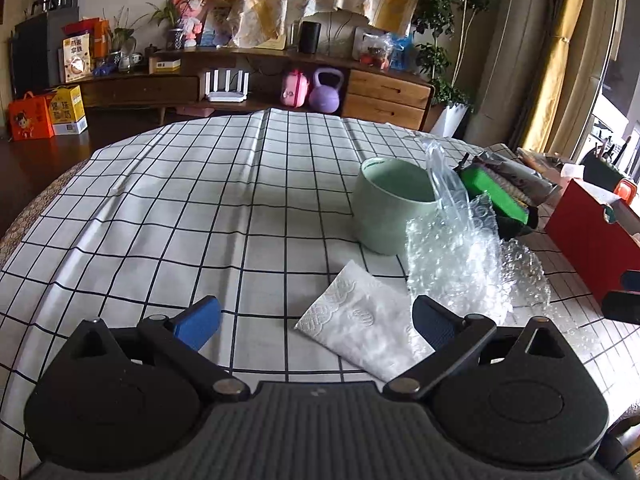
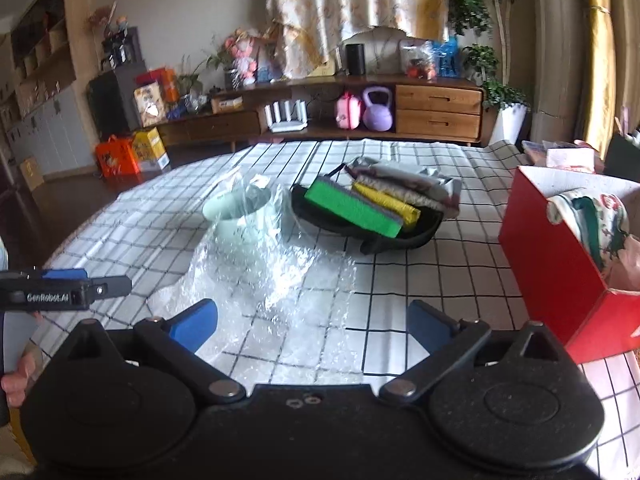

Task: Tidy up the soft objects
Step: 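Withdraw both tools from the box and move toward the tissue and bubble wrap, then grasp the white tissue with the left gripper while the right grasps the bubble wrap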

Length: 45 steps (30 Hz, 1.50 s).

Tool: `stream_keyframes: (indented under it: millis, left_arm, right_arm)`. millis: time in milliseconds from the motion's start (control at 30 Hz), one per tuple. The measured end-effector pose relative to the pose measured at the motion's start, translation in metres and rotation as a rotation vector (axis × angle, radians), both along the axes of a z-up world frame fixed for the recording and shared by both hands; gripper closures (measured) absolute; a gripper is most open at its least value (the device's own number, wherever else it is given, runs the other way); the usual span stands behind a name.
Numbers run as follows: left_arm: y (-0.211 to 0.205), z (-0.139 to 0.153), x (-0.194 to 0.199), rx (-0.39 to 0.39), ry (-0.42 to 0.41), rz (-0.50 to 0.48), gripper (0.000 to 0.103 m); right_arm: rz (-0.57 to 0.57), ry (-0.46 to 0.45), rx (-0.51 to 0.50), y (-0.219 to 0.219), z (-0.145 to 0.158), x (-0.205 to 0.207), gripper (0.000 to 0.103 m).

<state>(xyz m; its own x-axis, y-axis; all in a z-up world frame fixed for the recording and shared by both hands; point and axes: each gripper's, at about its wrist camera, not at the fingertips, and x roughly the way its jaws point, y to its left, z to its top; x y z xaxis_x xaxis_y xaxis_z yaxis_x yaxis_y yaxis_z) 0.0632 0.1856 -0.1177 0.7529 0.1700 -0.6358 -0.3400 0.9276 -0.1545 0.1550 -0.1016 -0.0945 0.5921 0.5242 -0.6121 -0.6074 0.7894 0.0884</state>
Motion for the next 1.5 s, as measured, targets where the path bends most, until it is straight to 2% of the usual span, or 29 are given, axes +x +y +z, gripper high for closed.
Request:
stream_keyframes:
  millis: [100, 400, 700, 767, 867, 900, 933, 967, 1033, 1167, 1233, 1333, 1500]
  left_arm:
    - [0.003, -0.012, 0.006, 0.001, 0.03, 0.002, 0.0]
    - [-0.003, -0.038, 0.031, 0.013, 0.085, -0.061, 0.0]
    - [-0.021, -0.05, 0.044, 0.056, 0.096, -0.124, 0.001]
    - [-0.025, -0.05, 0.045, 0.072, 0.09, -0.139, 0.005]
    - [-0.031, -0.05, 0.046, 0.1, 0.087, -0.148, 0.013]
    - [-0.033, -0.049, 0.046, 0.114, 0.086, -0.148, 0.02]
    - [-0.035, -0.049, 0.047, 0.129, 0.085, -0.147, 0.027]
    - [-0.037, -0.048, 0.046, 0.132, 0.081, -0.152, 0.031]
    - [-0.04, -0.047, 0.046, 0.132, 0.073, -0.164, 0.046]
    - [-0.049, -0.046, 0.045, 0.15, 0.061, -0.2, 0.07]
    - [-0.05, -0.045, 0.046, 0.157, 0.063, -0.199, 0.077]
    - [-0.05, -0.042, 0.045, 0.141, 0.061, -0.187, 0.085]
    - [-0.044, -0.036, 0.041, 0.096, 0.053, -0.171, 0.09]
  right_arm:
    - [0.033, 0.01, -0.046, 0.009, -0.013, 0.006, 0.002]
    - [0.013, 0.113, -0.073, 0.02, -0.045, 0.036, 0.006]
    - [0.007, 0.168, -0.087, 0.029, -0.065, 0.051, 0.019]
    - [0.011, 0.174, -0.095, 0.032, -0.069, 0.052, 0.022]
    - [0.021, 0.178, -0.113, 0.035, -0.075, 0.053, 0.027]
    - [0.021, 0.164, -0.116, 0.036, -0.075, 0.051, 0.03]
    - [0.021, 0.156, -0.123, 0.037, -0.075, 0.05, 0.036]
    - [0.021, 0.147, -0.128, 0.037, -0.075, 0.049, 0.04]
    - [0.029, 0.132, -0.134, 0.038, -0.074, 0.046, 0.056]
    - [0.068, 0.079, -0.165, 0.043, -0.072, 0.036, 0.071]
    - [0.084, 0.048, -0.186, 0.045, -0.071, 0.03, 0.083]
    - [0.095, 0.025, -0.186, 0.044, -0.067, 0.025, 0.093]
    - [0.076, 0.0, -0.145, 0.033, -0.055, 0.019, 0.099]
